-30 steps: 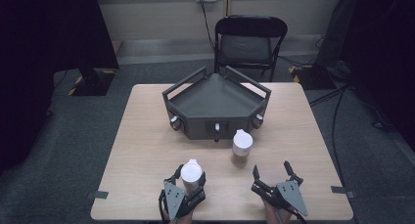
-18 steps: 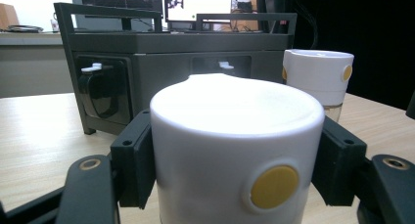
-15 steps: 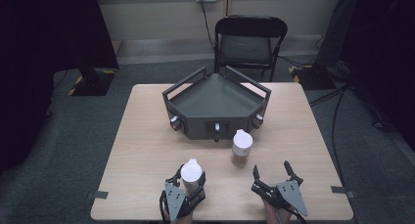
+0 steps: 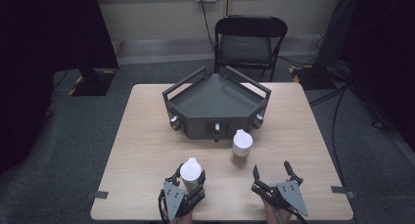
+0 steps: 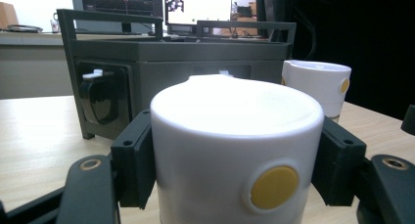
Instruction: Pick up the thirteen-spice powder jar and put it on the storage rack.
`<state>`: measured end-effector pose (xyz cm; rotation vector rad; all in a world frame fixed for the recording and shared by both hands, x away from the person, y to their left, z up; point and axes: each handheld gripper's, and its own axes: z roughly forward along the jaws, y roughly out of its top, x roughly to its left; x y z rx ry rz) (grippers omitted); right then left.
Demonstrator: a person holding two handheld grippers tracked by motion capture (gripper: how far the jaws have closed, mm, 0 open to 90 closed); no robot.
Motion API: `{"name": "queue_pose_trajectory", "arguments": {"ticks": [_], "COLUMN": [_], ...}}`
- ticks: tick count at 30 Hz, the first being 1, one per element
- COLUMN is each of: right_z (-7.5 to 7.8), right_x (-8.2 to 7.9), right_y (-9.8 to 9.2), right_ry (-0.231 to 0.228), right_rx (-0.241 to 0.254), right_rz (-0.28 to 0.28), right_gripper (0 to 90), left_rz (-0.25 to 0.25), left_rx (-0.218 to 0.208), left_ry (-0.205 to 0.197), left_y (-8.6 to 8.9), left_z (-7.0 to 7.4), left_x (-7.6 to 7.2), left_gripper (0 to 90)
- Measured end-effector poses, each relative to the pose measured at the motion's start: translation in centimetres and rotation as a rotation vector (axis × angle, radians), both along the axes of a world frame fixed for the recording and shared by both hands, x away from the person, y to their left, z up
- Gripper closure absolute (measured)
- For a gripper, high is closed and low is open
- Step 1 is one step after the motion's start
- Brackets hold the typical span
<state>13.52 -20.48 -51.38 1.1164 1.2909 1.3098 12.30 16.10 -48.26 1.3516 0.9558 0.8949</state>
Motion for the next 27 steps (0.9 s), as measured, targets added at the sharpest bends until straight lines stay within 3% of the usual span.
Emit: {"name": "queue_pose_trajectory", "arguments": {"ticks": [6, 10, 27], "right_z": [0.0, 0.0, 0.0], "right_x": [0.0, 0.0, 0.0], "right_y": [0.0, 0.0, 0.0], "right_ry": [0.000, 0.000, 0.001], "right_rx": [0.000, 0.000, 0.000], "right_rz": [0.000, -0.001, -0.002], "right_gripper": [0.0, 0.0, 0.0], "left_rz": [-0.008, -0.021, -0.074], "left_rx": [0.002, 0.027, 0.036], "left_ry": [0.000, -0.003, -0.021], "left_y": [0.3, 0.3, 1.5], "left_z": [0.2, 0.6, 1.8], "left_x": [0.1, 0.4, 1.2], "left_gripper": [30.8, 30.8, 30.8]}}
